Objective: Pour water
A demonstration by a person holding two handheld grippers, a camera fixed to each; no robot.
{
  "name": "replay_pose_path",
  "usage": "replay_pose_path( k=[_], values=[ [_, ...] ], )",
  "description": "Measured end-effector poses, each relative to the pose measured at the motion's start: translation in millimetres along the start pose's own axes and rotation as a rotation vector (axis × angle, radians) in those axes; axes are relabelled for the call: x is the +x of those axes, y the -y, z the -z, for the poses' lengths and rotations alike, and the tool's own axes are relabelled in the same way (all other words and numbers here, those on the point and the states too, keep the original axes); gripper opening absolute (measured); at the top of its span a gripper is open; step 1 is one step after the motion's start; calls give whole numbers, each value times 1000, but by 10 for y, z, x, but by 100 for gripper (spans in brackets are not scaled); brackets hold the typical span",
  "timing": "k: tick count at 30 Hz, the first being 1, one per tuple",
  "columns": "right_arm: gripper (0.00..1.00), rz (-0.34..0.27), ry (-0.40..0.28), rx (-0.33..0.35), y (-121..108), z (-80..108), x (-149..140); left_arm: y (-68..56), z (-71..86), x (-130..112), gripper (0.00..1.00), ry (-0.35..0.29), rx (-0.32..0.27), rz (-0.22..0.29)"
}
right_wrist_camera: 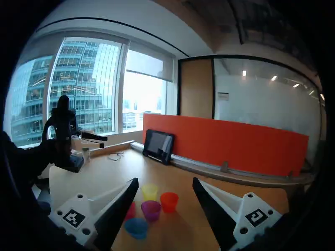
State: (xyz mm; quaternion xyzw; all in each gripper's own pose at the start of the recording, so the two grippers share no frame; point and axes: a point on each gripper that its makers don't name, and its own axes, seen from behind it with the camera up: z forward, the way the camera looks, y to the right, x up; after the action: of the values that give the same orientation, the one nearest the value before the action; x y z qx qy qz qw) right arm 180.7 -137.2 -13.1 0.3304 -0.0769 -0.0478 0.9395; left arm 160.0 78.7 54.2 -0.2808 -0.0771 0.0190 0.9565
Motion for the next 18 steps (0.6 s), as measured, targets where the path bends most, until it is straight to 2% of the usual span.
replay_pose_path(
  k=[11, 18],
  values=[
    [100, 33, 92, 66, 170, -94, -335, -63, -146, -429, 97, 93, -46, -23],
    [100, 53, 143, 98, 275, -151, -558, -35, -232, -709, 97, 154, -60, -30]
  ],
)
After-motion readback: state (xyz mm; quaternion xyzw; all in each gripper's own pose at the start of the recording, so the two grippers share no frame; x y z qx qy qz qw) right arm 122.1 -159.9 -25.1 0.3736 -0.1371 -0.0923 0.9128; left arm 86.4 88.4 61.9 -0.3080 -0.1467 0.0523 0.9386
